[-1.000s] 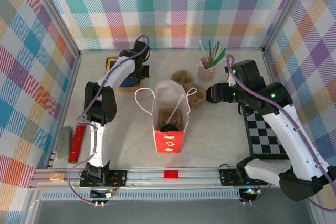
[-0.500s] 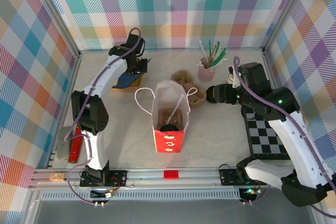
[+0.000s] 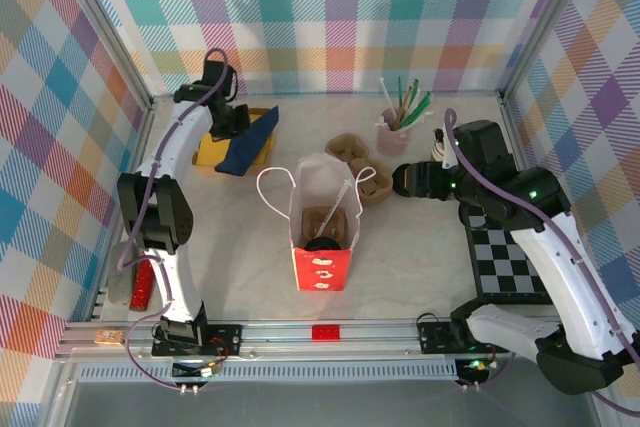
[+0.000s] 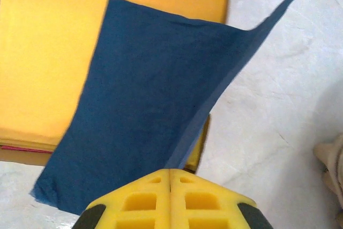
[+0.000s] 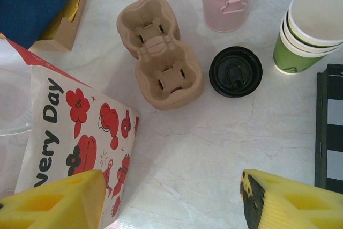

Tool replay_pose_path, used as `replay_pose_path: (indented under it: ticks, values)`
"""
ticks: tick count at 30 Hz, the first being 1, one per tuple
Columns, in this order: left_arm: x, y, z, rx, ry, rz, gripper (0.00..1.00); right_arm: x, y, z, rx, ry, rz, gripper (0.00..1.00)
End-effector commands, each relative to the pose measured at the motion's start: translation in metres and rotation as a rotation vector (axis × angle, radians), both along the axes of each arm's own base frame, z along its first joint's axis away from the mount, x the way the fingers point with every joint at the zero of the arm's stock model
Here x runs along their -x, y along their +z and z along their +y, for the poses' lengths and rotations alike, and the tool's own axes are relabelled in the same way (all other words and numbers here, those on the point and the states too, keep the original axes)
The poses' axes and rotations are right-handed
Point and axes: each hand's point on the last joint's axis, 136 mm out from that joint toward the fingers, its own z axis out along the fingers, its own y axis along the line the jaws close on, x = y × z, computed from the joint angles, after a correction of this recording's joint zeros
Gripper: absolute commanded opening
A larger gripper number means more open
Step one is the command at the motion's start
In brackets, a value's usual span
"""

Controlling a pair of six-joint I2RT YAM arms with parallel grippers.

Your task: Pack the takeout coffee

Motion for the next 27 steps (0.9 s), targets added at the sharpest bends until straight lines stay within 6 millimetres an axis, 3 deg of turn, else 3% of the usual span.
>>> replay_pose_path:
  ticks: [1,10,21,22,25,27]
  values:
    - [0.002,-0.021,0.015,0.022,0.044,0.048,0.0,-0.007,0.0,0.006,-0.032,-0.002,-0.002,0.67]
    - [0.011,-0.056,0.06,-0.04,0.143,0.123,0.0,-0.008,0.001,0.011,-0.051,0.012,0.005,0.67]
    - [0.003,-0.047,0.086,-0.173,0.192,0.136,0.0,-0.003,0.004,0.007,-0.044,0.012,-0.003,0.67]
    - [0.003,-0.044,0.09,-0.188,0.2,0.136,0.03,-0.002,0.005,0.007,-0.042,0.014,-0.007,0.67]
    - [0.001,-0.022,0.096,-0.228,0.231,0.09,0.38,-0.002,0.006,0.006,-0.038,0.014,-0.01,0.68]
    - [-0.001,-0.002,0.096,-0.261,0.242,0.035,0.51,-0.003,0.006,0.006,-0.038,0.015,-0.012,0.69]
